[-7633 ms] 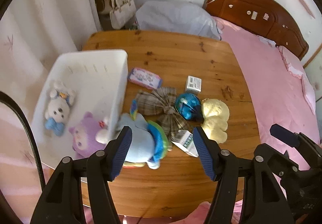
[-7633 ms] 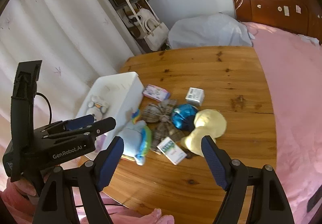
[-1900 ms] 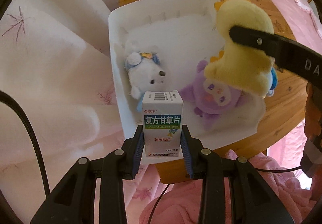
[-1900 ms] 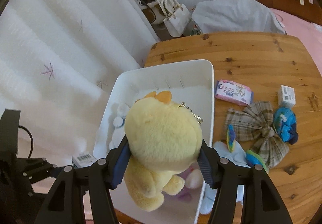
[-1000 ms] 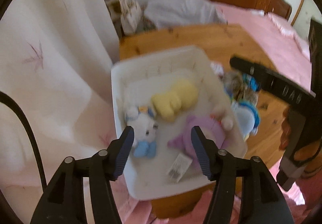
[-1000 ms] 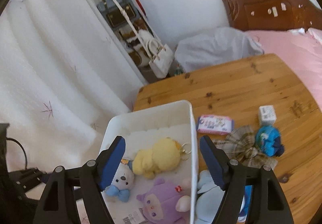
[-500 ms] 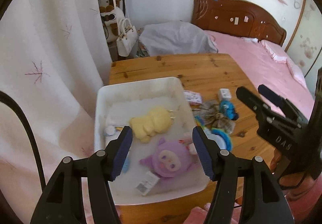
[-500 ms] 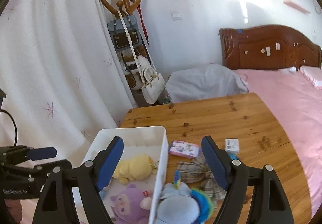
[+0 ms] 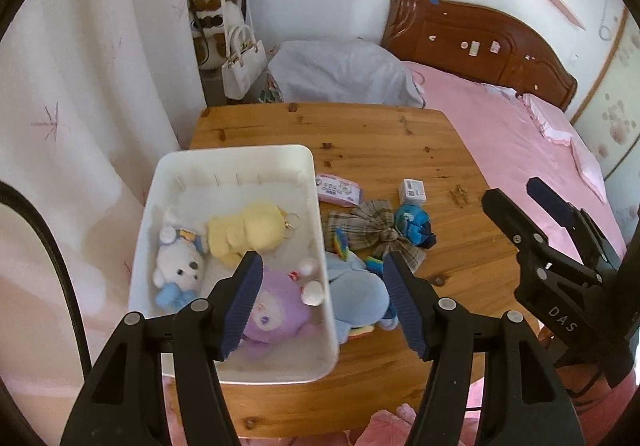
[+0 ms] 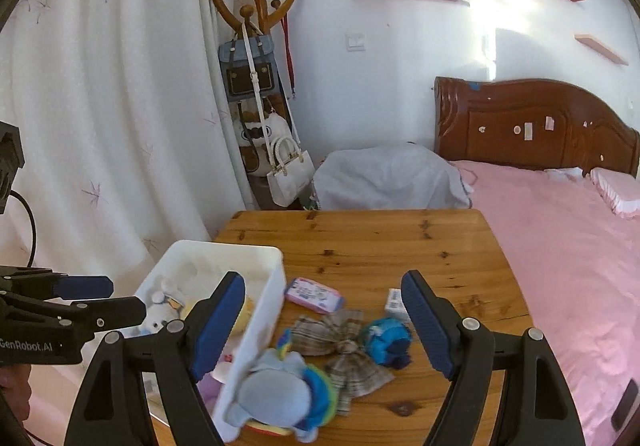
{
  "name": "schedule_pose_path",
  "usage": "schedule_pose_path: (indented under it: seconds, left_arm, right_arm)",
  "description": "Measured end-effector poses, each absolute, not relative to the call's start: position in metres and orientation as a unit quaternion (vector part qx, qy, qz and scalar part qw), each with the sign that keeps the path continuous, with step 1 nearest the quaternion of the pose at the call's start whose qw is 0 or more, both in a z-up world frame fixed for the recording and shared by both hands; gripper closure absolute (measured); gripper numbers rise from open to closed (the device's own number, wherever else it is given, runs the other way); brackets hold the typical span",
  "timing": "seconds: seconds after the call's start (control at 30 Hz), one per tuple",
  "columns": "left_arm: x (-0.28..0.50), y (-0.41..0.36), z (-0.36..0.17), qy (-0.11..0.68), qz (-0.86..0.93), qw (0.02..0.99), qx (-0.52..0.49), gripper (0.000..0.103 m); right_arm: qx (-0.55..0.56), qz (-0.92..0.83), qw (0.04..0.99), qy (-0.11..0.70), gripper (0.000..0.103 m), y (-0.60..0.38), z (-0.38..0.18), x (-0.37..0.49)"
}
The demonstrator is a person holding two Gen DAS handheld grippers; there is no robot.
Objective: Organize objects
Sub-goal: 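Lift both open tools away from the tray, then move the left tool onto the blue unicorn plush while the right tool moves onto the blue wrapped ball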
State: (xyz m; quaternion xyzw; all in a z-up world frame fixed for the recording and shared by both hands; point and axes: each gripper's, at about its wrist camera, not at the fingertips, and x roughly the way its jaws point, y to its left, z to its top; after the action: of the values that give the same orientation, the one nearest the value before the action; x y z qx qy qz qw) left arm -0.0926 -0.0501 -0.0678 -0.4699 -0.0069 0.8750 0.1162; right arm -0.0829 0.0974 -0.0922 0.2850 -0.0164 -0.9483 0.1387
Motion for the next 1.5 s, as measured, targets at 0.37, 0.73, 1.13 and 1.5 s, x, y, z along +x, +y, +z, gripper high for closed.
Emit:
schedule_pose_path:
  seconds: [0.37,0.73,1.13,1.5]
  left_arm:
    - [-0.093,-0.008,-0.09,-0.012,0.861,0.064,-0.504,0.036]
    - [-0.114,0.029,-0.126,-0.013,0.83,0.02,-0.557,0.028]
    - [-0.145,0.044,-0.181,0.016,0.767,-0.045,-0.639,0.027]
    - [-0.16,0.047,-0.209,0.011,0.726,-0.055,-0.685,0.027]
  right_arm:
    - [0.296,-0.941,0.166,-0.002,0.022,0.145,-0.105,-0.107]
    - [0.341,-0.915,0.213,0.032,0.022,0.168,-0.142,-0.136]
    - [0.402,-0.882,0.241,0.051,0.022,0.167,-0.19,-0.179]
    - [0.46,-0.849,0.251,0.069,0.022,0.149,-0.243,-0.214]
